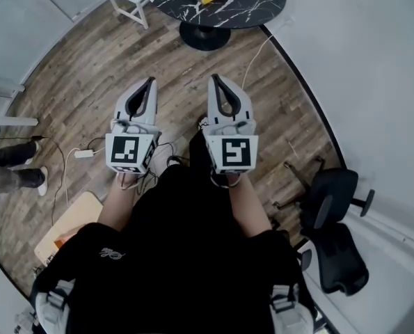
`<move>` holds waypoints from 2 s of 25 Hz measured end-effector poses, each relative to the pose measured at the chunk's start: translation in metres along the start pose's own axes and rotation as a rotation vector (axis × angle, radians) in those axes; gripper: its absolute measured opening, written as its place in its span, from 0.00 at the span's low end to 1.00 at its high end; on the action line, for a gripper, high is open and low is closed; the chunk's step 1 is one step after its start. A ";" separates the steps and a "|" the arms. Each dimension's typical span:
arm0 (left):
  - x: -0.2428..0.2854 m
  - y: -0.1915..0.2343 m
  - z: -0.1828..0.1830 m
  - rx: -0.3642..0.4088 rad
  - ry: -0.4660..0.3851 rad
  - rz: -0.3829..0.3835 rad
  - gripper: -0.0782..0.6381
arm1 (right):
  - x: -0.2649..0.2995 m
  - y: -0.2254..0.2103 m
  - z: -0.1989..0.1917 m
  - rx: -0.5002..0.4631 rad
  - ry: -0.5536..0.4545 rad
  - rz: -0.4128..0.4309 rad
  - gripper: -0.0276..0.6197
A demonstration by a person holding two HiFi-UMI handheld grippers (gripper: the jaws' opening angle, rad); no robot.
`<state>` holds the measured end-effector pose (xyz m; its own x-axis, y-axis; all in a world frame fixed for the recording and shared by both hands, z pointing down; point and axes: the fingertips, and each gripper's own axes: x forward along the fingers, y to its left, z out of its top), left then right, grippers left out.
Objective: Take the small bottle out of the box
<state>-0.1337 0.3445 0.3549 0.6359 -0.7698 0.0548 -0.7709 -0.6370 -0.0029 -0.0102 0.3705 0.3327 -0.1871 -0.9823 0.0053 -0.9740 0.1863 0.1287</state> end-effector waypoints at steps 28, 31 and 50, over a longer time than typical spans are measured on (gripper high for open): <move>0.237 0.063 -0.006 0.020 0.167 0.133 0.11 | 0.224 -0.139 -0.051 0.054 0.064 0.258 0.03; 0.250 0.069 -0.007 0.016 0.168 0.141 0.11 | 0.235 -0.143 -0.056 0.058 0.091 0.284 0.03; 0.390 0.169 -0.045 -0.082 0.224 0.090 0.11 | 0.386 -0.165 -0.103 -0.042 0.288 0.343 0.03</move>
<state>-0.0177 -0.0611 0.4207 0.5479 -0.7891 0.2778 -0.8300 -0.5543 0.0625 0.0912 -0.0412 0.4159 -0.4494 -0.8304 0.3293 -0.8549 0.5067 0.1111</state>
